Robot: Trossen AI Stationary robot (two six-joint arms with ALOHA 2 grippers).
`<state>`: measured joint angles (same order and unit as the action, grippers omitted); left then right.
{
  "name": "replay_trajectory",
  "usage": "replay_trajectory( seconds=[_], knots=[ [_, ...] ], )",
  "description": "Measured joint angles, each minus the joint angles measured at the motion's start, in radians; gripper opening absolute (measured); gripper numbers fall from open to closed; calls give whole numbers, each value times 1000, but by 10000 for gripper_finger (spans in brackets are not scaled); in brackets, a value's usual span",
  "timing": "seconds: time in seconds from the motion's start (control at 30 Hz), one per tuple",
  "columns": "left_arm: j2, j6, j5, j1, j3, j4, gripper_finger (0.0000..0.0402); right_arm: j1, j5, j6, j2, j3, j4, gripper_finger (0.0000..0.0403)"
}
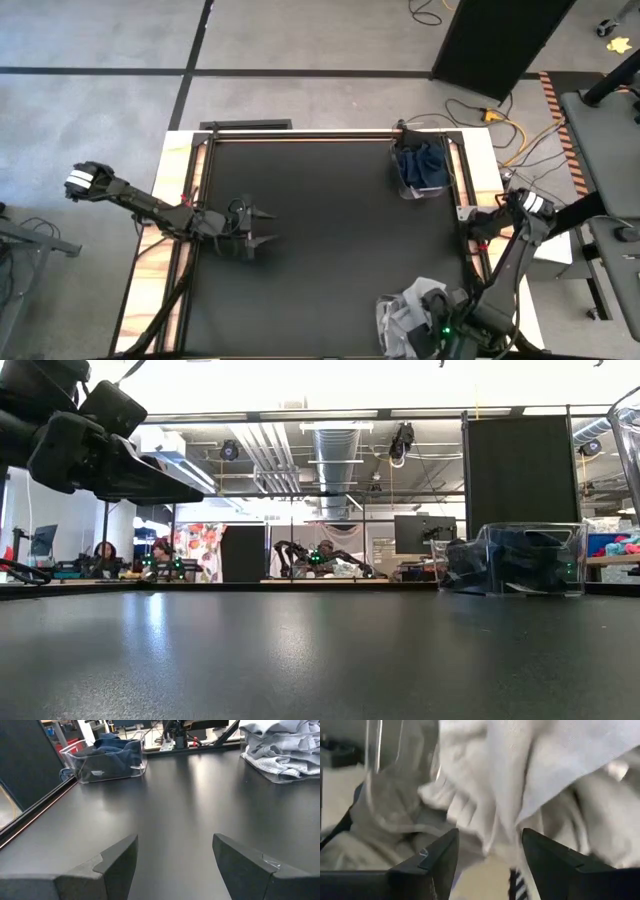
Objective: Sort towels by color in basket
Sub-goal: Put the gray towel into the bottom transparent bin
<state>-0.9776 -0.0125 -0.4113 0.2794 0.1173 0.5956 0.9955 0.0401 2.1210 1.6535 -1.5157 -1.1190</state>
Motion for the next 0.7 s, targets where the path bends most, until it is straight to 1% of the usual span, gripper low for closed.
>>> replay_trajectory(
  seconds=[0.07, 0.17, 0.23, 0.3, 0.37, 0.4, 0.47, 0.57, 0.63, 0.7],
  knots=[
    [0, -2, 0, 0, 0, 1, 242, 4, -33, 0, 0, -25, 7, 208],
    [0, -2, -1, 0, 0, 1, 242, 18, -27, -16, 0, -67, -2, 200],
    [0, -2, -1, 0, 0, 1, 242, 23, 53, -24, 0, -83, -68, 192],
    [0, -2, -1, 0, 0, 1, 242, 25, 177, -13, 0, -83, -171, 184],
    [0, -2, -1, 0, 0, 2, 242, 23, 270, 49, 8, -78, -279, 174],
    [0, -2, -1, 0, 0, 2, 242, 19, 290, 81, 15, -71, -329, 168],
    [0, -4, -1, 0, 0, 2, 242, 4, 286, 103, 36, -44, -378, 155],
    [0, -6, -1, -1, 0, 3, 242, -22, 211, 105, 64, 21, -315, 131],
    [0, -6, -1, -2, 0, 3, 242, -39, 136, 91, 78, 76, -208, 115],
    [0, -6, -2, -3, 0, 3, 242, -51, 52, 28, 86, 137, -34, 99]
  ],
)
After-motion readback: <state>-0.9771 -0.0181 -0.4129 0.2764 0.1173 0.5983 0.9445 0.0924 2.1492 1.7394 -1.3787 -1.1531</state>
